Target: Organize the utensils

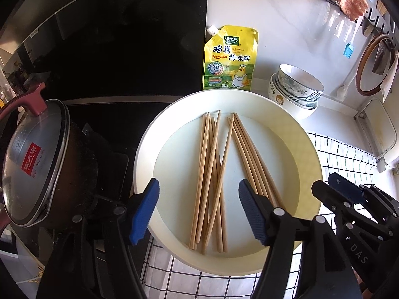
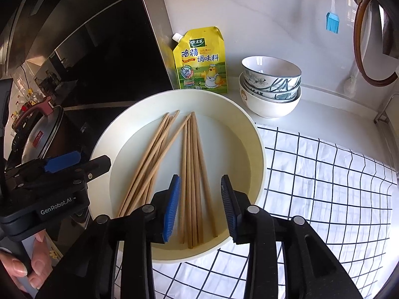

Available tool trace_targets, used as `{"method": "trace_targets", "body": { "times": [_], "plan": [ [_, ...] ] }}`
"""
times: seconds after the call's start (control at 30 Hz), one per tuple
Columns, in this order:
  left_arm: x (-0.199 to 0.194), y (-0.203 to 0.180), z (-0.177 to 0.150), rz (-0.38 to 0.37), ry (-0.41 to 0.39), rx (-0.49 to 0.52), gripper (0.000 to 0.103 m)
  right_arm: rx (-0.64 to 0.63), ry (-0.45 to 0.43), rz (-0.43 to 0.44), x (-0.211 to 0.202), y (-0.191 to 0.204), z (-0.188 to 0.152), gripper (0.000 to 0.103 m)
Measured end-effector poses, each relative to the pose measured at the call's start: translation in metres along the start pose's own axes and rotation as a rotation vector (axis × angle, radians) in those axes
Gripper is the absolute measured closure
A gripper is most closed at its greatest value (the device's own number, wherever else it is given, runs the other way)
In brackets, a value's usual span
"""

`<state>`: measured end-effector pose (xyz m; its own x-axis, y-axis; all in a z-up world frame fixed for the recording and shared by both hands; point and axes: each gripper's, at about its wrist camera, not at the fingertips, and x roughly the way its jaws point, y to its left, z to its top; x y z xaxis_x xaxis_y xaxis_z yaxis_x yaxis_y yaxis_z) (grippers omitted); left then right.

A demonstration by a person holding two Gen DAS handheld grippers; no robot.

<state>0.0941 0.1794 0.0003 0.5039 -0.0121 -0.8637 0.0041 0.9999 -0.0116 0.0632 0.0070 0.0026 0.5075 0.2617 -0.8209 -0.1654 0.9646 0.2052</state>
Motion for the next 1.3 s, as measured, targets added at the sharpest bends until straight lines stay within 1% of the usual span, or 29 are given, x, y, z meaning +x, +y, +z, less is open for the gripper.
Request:
{"method": "trace_targets", "body": {
  "times": [0.13, 0.3, 0.57, 0.63, 0.67, 0.83, 0.93, 1.07, 1.3],
  "plan": [
    [0.000, 0.001, 0.000, 0.001, 0.000, 0.002, 0.031, 0.005, 0.002, -0.007, 0.001, -0.001, 0.000, 0.067],
    [0.002, 0.001, 0.001, 0.007, -0.001, 0.006, 0.024, 0.007, -0.001, -0.015, 0.001, -0.002, 0.000, 0.062],
    [0.005, 0.003, 0.001, 0.010, 0.011, 0.006, 0.020, 0.009, 0.006, -0.028, 0.003, -0.003, 0.000, 0.054],
    [0.006, 0.004, 0.000, 0.012, 0.014, 0.007, 0.014, 0.006, 0.009, -0.031, 0.004, -0.002, 0.000, 0.054],
    [0.006, 0.004, 0.000, 0.014, 0.014, 0.007, 0.013, 0.006, 0.010, -0.031, 0.004, -0.002, 0.000, 0.054],
    [0.008, 0.005, 0.000, 0.024, 0.020, 0.009, 0.012, 0.005, 0.012, -0.035, 0.005, -0.002, 0.000, 0.054],
    [0.010, 0.004, 0.000, 0.032, 0.025, 0.017, 0.009, 0.004, 0.013, -0.036, 0.005, -0.002, 0.000, 0.054],
    [0.012, 0.003, -0.001, 0.045, 0.031, 0.026, 0.009, 0.005, 0.016, -0.036, 0.006, -0.003, -0.001, 0.054],
    [0.014, 0.003, -0.002, 0.041, 0.037, 0.025, 0.009, 0.004, 0.017, -0.037, 0.007, -0.003, -0.002, 0.054]
  ]
}}
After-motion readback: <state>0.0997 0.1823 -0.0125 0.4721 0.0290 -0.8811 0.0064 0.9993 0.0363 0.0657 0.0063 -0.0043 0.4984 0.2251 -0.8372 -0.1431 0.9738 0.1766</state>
